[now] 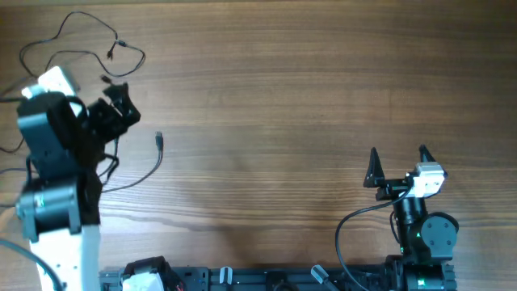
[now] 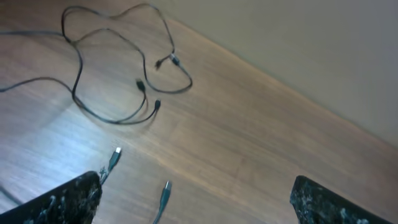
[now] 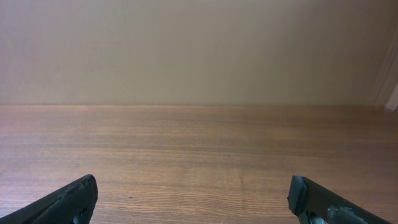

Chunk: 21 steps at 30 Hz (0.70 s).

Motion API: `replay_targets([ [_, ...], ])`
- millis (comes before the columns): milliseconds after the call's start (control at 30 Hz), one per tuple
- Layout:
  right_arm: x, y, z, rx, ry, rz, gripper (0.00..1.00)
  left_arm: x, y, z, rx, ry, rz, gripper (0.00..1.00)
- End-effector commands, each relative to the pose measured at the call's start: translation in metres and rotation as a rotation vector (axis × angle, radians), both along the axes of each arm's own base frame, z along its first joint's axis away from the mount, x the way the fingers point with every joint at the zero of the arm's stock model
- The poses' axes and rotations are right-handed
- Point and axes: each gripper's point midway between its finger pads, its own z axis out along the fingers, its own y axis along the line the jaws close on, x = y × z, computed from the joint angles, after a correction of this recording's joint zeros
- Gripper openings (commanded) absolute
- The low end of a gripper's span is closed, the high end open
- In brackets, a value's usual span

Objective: Untangle cables

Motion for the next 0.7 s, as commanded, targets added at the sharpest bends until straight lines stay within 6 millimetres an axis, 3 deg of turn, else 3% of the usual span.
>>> replay_targets([
  [0,-0.001,-0.002,0.003,-0.013,-0.014,-0.010,1.00,-0.020,-0.008,-0.015,-0.010,-0.048,-0.013,1.00],
  [300,-0.001,-0.002,0.003,-0.013,-0.014,-0.010,1.00,-0.055,-0.017,-0.043,0.018,-0.252,-0.026,1.00],
  [433,-0.001,-0.002,0.003,-0.013,-0.014,-0.010,1.00,-0.065,-0.019,-0.065,-0.072,-0.303,0.022,1.00],
  [667,-0.001,-0.002,0.003,-0.013,-0.014,-0.010,1.00,-0.076,-0.021,-0.077,-0.068,-0.406,0.022,1.00],
])
